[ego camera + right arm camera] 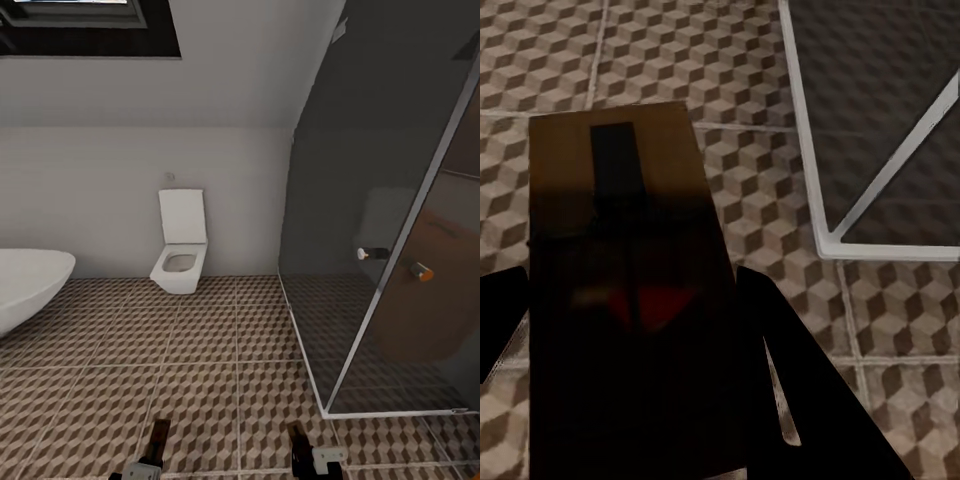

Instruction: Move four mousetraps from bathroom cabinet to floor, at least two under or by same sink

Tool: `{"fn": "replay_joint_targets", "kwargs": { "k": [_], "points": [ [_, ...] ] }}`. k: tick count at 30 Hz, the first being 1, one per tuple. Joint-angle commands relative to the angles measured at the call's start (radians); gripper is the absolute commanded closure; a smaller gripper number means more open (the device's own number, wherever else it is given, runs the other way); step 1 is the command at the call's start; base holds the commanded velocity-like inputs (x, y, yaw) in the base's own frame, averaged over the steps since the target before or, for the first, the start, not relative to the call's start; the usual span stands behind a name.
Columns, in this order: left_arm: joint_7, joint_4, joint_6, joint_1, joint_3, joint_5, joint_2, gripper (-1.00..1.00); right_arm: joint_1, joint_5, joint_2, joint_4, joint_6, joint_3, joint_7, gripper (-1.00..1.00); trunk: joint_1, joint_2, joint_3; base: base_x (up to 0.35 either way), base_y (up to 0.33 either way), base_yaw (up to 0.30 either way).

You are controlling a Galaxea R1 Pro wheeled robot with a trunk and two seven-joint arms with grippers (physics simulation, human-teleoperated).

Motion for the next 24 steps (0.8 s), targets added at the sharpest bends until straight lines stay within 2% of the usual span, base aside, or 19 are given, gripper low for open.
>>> {"fn": "replay_joint_targets", "kwargs": {
  "k": [1, 24],
  "points": [
    [0.011, -0.003, -0.001, 0.0, -0.008, -0.001, 0.001, 1.0, -0.001, 0.003, 0.0, 0.001, -0.001, 0.005, -0.009, 1.0, 0.0, 0.0, -0.001, 0.0, 0.0, 0.286],
    [0.011, -0.003, -0.001, 0.0, -0.008, -0.001, 0.001, 1.0, -0.001, 0.003, -0.001, 0.001, -0.001, 0.005, -0.008, 1.0, 0.0, 0.0, -0.001, 0.0, 0.0, 0.286]
  ]
}}
